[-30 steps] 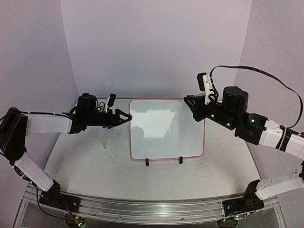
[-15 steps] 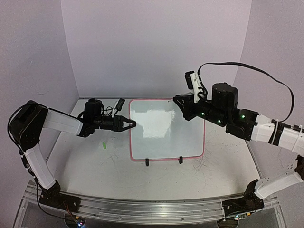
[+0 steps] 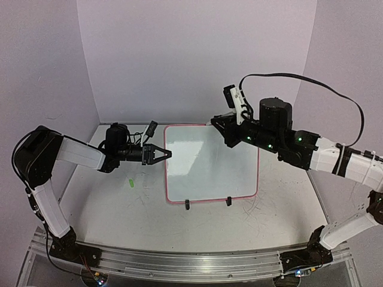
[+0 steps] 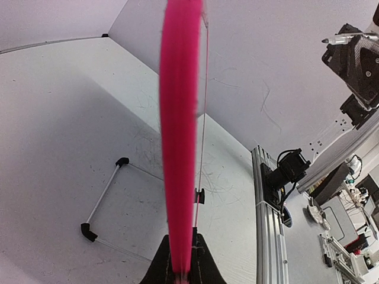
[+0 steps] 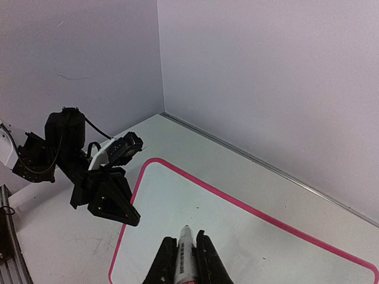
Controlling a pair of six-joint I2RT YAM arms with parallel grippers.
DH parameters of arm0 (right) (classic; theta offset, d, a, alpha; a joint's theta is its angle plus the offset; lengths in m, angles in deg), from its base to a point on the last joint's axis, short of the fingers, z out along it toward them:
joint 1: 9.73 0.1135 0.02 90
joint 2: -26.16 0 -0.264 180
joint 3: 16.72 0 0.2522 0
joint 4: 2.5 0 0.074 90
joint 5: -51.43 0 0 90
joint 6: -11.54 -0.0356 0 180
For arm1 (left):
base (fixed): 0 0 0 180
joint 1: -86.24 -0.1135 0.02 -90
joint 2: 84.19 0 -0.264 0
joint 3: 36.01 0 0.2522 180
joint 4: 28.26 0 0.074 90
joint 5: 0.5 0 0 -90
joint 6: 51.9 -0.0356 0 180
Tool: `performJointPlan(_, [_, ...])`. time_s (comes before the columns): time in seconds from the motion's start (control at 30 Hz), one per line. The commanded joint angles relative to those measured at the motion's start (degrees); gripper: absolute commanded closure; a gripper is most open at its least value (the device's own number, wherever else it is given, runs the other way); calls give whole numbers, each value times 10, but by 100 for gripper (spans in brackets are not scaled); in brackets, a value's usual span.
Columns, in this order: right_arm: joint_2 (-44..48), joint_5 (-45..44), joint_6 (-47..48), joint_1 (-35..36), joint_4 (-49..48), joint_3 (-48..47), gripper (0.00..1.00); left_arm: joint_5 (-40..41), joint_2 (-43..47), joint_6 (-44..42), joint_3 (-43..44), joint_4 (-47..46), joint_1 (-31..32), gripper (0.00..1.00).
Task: Write a sentence on the whiteboard
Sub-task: Adjust the whiteboard at the center of the board.
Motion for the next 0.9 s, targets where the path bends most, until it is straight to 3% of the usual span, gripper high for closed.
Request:
performJointPlan(0.0, [-14, 4, 9, 2, -6, -29, 100, 29, -9, -21, -6, -14, 2, 100])
performJointPlan(0.3, [-16, 50, 18, 3, 6, -32, 100, 111, 16, 15, -74, -91, 40, 100])
performJointPlan(0.77, [-53, 87, 52, 2, 24, -62, 100, 115, 13, 37, -96, -115, 41, 100])
performJointPlan(0.87, [-53, 84, 56, 2, 24, -62, 100, 116, 13, 48, -94, -115, 40, 93])
